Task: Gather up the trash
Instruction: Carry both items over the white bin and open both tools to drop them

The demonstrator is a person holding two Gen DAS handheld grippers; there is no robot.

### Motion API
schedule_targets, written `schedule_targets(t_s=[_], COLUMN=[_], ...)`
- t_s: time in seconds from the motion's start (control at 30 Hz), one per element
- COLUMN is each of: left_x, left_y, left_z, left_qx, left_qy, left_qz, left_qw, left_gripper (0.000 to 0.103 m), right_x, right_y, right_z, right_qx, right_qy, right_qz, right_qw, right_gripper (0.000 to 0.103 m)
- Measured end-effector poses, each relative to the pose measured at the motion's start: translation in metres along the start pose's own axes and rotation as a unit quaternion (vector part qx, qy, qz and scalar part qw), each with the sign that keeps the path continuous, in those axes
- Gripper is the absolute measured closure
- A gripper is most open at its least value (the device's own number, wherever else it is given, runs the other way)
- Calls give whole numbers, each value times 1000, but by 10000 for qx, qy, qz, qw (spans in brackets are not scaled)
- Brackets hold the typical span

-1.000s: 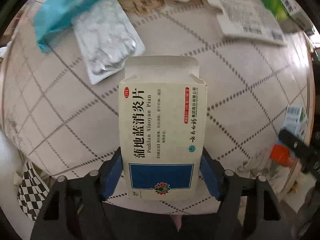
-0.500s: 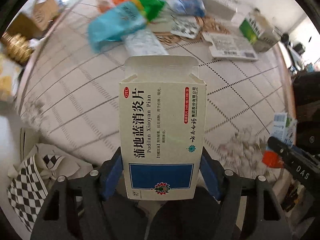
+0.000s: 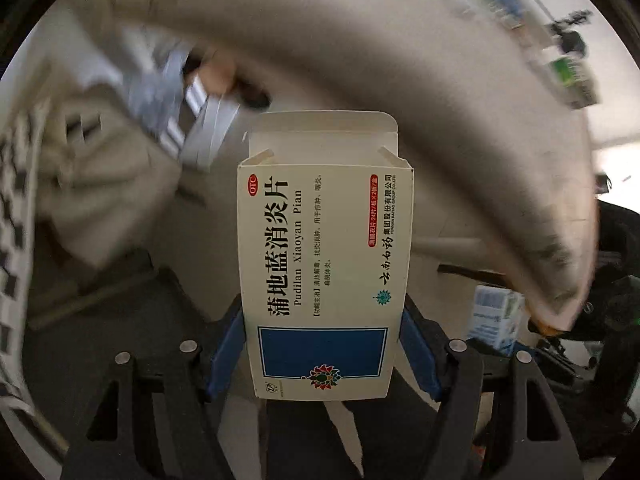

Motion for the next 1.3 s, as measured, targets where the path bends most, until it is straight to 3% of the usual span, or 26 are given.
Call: schedule_targets(t_s=[0.2,0.37,0.53,0.6,0.67,0.7,0.73,1.07,1.3], left_x=[-42,-51,-62,-67,-76,-80,-85,-100,-83], left_y=[18,8,5,5,7,8,9,29,35], left_z=[150,262,327,333,334,333,329,264,198], left_qx=[-637,-1091,-1509,-1472,-1369,-1278,-1183,-694,-481], left_qy=[618,816,862,839,552,368,180,-1009,-1117], left_qz=[-818,-491,-442,-503,-455,-385,-364,-341,-333], left_qw=[9927,9895,9838,9843,9880,9904,9922,9919,9920], left_gripper=[34,33,27,6,5,0,0,0,0], right_x=[20,53,76,74,71,74,78,94,92], right_y=[-3,-31,-56,-56,-58,-58,-57,-50,-50], right_z=[143,236,312,332,349,355,358,319,241], right_qx=[-460,-435,-491,-622,-691,-678,-617,-139,198], right_qy=[470,558,245,-60,-231,-219,-27,1419,1604], right_qz=[-275,-215,52,123,83,47,-7,-576,-511], right_qw=[9975,9973,9985,9980,9973,9974,9981,9881,9855], right_gripper=[50,50,49,48,41,15,4,3,3])
Point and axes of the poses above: each gripper's, at about its wrist camera, not at the fingertips, and z roughly the way its jaws point, x to its right, y to its underside, the point moved 9 cm from there along z, roughly the way its jaws point, and after that the axes turned 5 degrees about y, right-handed, at the moved point
